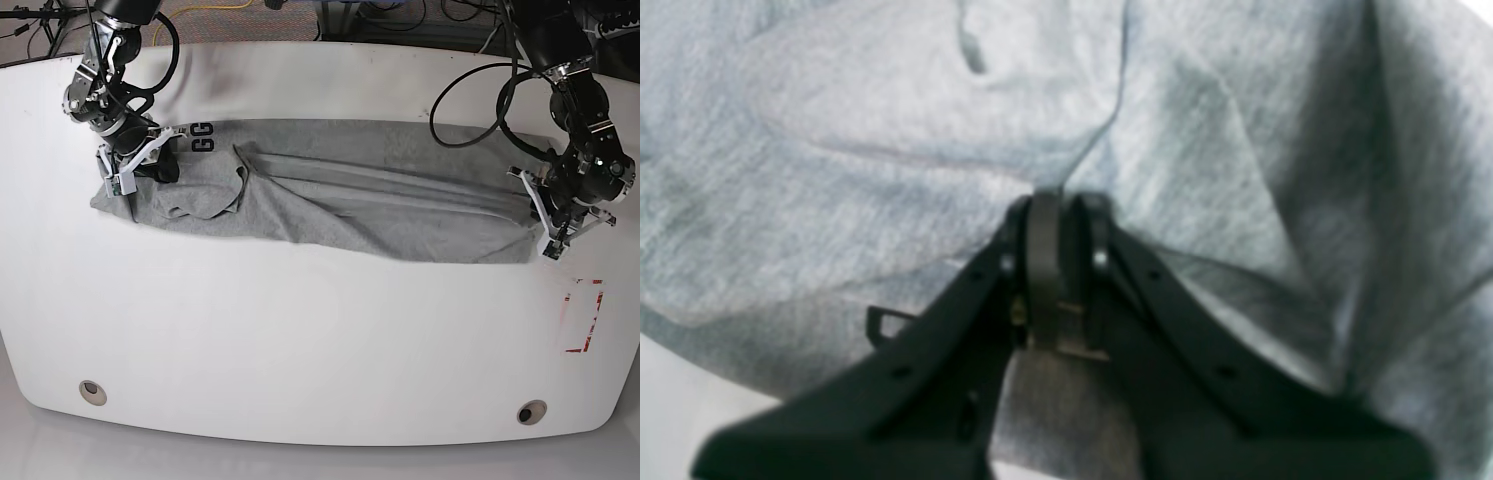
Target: Fold the T-shirt properly
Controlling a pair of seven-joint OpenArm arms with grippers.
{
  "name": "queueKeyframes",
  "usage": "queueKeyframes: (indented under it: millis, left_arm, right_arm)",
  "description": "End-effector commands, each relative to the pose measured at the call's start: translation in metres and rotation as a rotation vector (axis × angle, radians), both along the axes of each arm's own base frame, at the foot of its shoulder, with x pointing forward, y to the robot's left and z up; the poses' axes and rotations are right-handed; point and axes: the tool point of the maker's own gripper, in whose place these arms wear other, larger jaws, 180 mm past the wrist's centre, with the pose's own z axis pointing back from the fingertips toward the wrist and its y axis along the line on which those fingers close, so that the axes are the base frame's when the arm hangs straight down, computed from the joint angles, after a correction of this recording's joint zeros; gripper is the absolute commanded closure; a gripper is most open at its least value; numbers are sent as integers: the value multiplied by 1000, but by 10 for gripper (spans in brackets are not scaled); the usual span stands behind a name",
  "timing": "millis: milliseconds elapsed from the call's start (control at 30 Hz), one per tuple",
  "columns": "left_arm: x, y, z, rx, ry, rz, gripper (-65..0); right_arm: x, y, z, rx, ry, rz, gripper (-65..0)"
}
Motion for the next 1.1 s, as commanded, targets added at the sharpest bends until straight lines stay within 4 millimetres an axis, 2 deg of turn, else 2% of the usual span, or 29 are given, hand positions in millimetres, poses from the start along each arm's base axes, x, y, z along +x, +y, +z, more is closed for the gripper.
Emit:
queueKeyframes:
  millis: [0, 333, 600, 833, 1067]
  left_arm:
    - [0, 7, 16, 47, -33, 1, -56]
    - [-25, 12, 24, 124, 19, 13, -56]
    - [-54, 11, 14, 149, 74, 1, -56]
    - [-80, 32, 4, 162, 127, 71, -56]
    - [-96, 51, 2, 199, 167, 96, -56]
  right_arm:
    - [-13, -10, -12, -60, 85, 7, -51]
    - [-13, -10, -12, -58, 86, 6, -51]
    - [-12, -3, -14, -42, 85, 3, -51]
    - [-13, 0, -15, -34, 86, 2, -51]
    - [-13, 1, -16, -31, 85, 1, -51]
